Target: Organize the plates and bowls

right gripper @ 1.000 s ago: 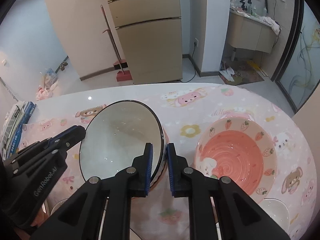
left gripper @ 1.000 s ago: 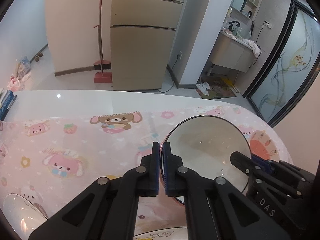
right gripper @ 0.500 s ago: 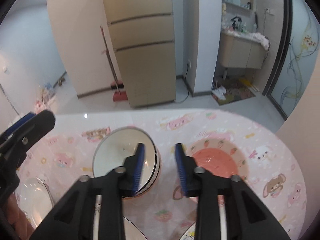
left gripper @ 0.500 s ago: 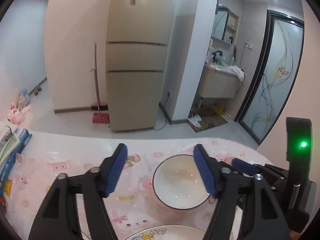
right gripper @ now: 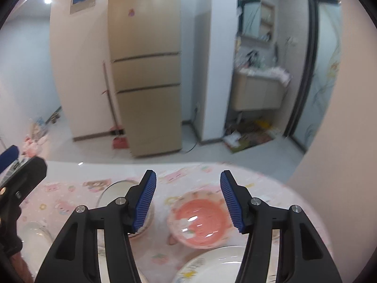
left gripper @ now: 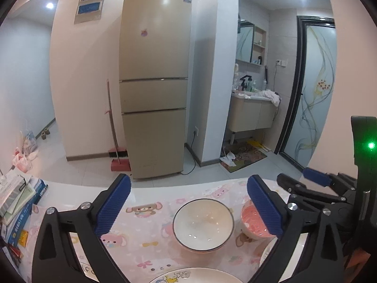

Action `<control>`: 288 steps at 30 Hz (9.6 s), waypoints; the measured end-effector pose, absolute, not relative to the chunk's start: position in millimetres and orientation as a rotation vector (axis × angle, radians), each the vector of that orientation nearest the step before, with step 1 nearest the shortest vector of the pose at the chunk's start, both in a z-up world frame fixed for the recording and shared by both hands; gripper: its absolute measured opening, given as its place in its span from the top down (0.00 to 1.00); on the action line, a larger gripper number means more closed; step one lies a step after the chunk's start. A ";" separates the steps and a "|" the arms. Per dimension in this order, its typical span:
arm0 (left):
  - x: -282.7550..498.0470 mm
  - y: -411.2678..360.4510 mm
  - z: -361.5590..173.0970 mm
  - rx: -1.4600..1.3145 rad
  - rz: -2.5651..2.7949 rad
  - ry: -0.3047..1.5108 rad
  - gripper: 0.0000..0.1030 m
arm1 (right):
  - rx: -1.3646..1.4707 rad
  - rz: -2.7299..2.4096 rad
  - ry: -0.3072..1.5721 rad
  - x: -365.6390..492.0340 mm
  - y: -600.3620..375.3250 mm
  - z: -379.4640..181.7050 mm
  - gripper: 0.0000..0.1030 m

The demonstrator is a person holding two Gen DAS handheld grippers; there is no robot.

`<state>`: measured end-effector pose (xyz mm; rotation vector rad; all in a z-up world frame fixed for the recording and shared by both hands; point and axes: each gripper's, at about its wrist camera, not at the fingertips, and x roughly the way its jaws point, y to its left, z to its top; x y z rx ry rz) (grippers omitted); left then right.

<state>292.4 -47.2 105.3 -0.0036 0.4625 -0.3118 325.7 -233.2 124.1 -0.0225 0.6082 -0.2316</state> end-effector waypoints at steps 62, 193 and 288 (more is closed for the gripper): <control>361.8 -198.9 5.3 0.049 -0.383 0.891 0.27 | 0.125 -0.385 0.780 335.1 -390.1 65.9 0.21; 379.7 -54.9 -16.7 -0.043 -0.172 0.999 0.90 | 0.053 0.103 1.005 428.3 -192.8 -10.0 0.69; 367.5 -60.3 10.4 0.083 -0.138 0.927 0.37 | -0.065 -0.033 0.889 413.7 -214.4 37.7 0.45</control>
